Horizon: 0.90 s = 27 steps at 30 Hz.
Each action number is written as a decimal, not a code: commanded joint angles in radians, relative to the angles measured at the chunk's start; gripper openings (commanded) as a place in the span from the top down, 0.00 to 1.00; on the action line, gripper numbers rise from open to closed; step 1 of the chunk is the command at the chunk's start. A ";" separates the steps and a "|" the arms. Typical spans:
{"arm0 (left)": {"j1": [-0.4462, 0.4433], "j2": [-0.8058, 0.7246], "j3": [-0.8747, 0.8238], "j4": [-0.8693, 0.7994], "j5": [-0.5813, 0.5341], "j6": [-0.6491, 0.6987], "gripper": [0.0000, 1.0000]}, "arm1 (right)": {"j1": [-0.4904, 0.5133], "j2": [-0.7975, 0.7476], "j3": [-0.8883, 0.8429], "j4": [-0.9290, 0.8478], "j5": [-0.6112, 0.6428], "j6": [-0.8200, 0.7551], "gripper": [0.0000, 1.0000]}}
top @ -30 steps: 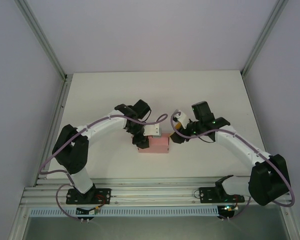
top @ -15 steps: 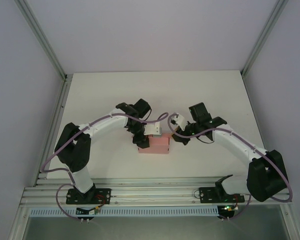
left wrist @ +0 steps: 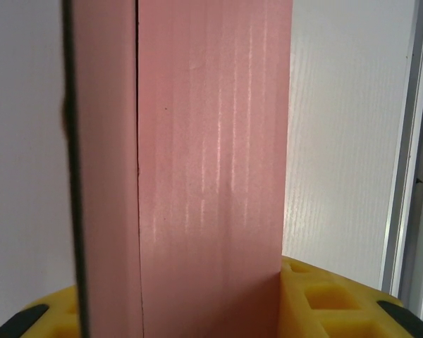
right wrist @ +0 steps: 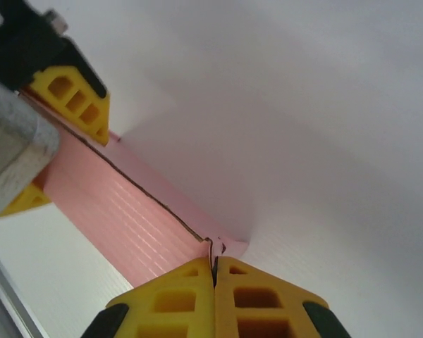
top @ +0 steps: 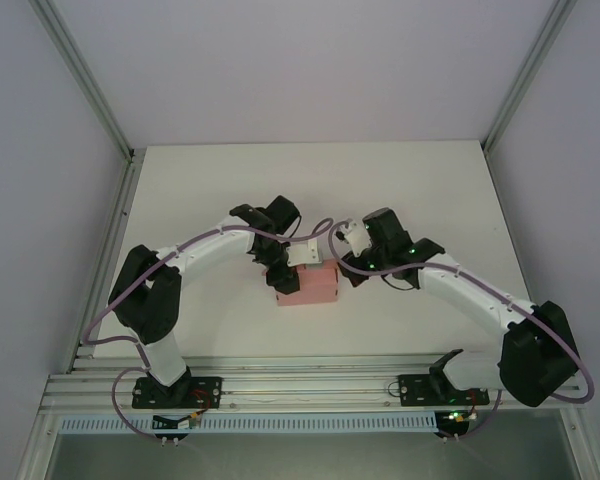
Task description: Assemble paper box
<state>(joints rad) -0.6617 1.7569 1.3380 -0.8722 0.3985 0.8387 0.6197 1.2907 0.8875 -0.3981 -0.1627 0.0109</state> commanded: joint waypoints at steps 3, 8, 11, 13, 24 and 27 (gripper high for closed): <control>0.000 0.012 0.015 0.118 0.024 -0.069 0.62 | 0.157 -0.046 -0.051 0.200 0.187 0.355 1.00; 0.000 0.018 0.018 0.121 0.003 -0.087 0.62 | 0.225 -0.031 -0.080 0.220 0.308 0.415 1.00; -0.001 0.019 0.015 0.130 -0.007 -0.105 0.62 | 0.236 -0.015 -0.106 0.256 0.308 0.484 1.00; -0.002 0.021 0.014 0.132 -0.010 -0.114 0.62 | 0.243 -0.013 -0.110 0.266 0.298 0.531 1.00; -0.002 0.003 0.004 0.142 -0.016 -0.117 0.62 | 0.283 -0.025 -0.182 0.287 0.305 0.532 1.00; -0.002 0.003 0.005 0.142 -0.020 -0.118 0.61 | 0.289 -0.040 -0.235 0.303 0.304 0.507 1.00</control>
<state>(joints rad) -0.6556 1.7569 1.3380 -0.8589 0.3759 0.7315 0.8551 1.2385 0.7147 -0.0994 0.2932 0.5377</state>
